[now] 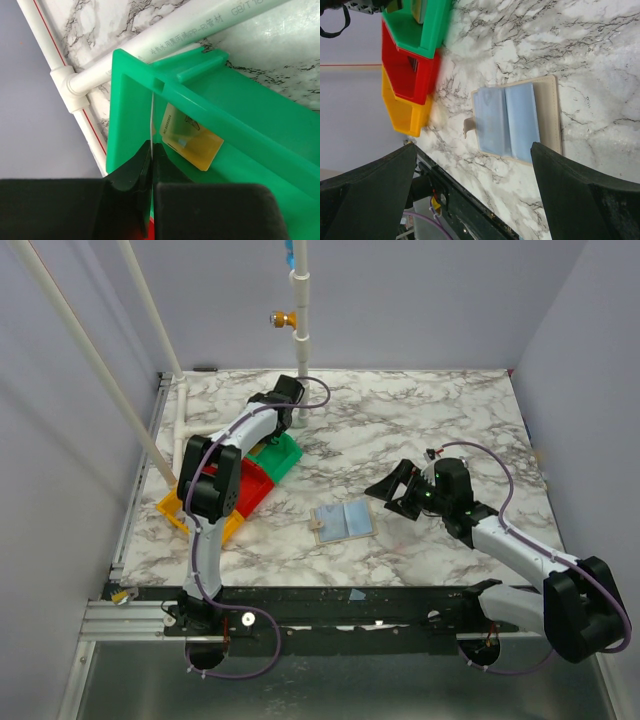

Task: Take the credit cards out of the card holder
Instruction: Place the credit card in the storage box, then close the card holder at the center of the board.

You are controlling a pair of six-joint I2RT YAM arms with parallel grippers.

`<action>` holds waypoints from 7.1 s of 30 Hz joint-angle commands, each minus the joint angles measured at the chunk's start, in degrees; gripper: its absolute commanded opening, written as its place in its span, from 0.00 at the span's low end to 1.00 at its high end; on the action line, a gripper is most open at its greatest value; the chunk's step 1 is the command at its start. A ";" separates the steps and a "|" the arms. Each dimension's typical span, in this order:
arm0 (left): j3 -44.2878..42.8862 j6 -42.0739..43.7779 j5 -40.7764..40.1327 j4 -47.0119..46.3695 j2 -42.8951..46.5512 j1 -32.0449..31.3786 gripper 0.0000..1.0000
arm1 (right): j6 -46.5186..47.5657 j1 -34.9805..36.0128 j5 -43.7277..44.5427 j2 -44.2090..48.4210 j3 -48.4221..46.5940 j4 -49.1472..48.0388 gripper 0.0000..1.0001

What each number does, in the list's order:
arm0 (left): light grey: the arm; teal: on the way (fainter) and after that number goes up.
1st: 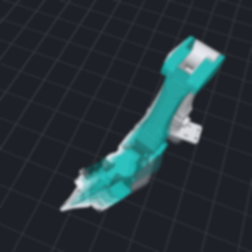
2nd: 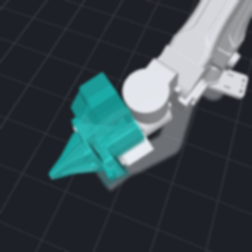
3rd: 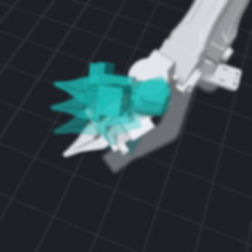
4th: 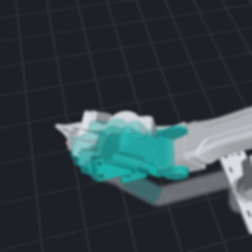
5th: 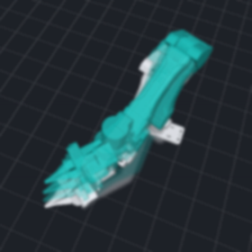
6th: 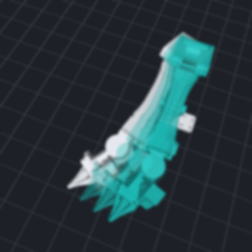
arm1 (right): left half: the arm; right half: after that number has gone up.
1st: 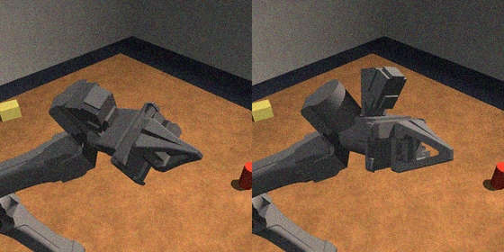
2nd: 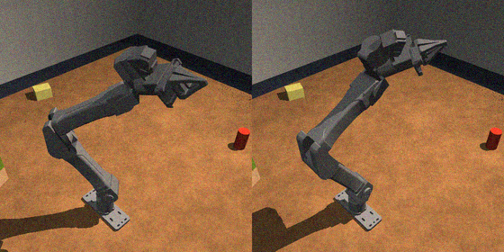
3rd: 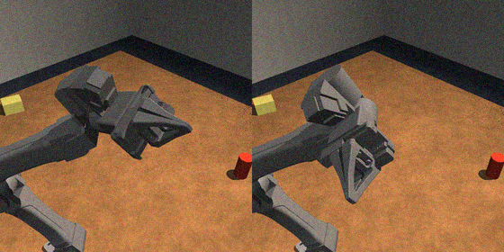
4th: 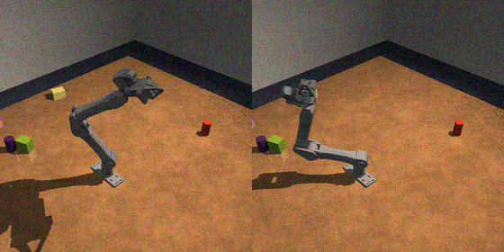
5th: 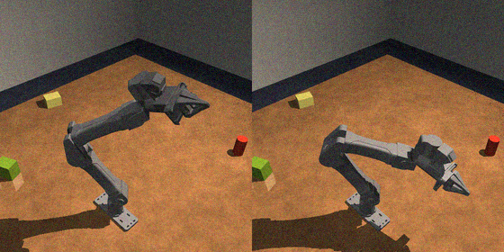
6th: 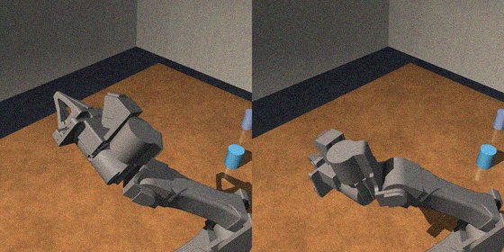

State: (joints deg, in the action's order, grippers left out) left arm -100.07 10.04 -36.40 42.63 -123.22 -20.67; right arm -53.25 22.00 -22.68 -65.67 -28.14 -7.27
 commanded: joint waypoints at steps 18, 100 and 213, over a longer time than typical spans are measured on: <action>-4.07 -2.90 0.55 4.69 -3.79 1.16 0.17 | 0.50 -0.39 0.77 0.40 -1.39 -0.82 1.00; 24.32 -28.30 45.92 -4.81 39.13 -7.07 0.99 | 1.65 -0.38 2.54 3.98 -2.93 0.31 1.00; 63.55 -59.69 61.61 -52.21 37.28 -13.79 0.99 | -9.80 2.77 -9.11 -12.10 2.76 -17.12 1.00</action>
State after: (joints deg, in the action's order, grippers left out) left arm -36.21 -49.45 23.07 -7.68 -86.39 -34.26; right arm -60.53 24.14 -28.91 -78.15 -24.69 -21.67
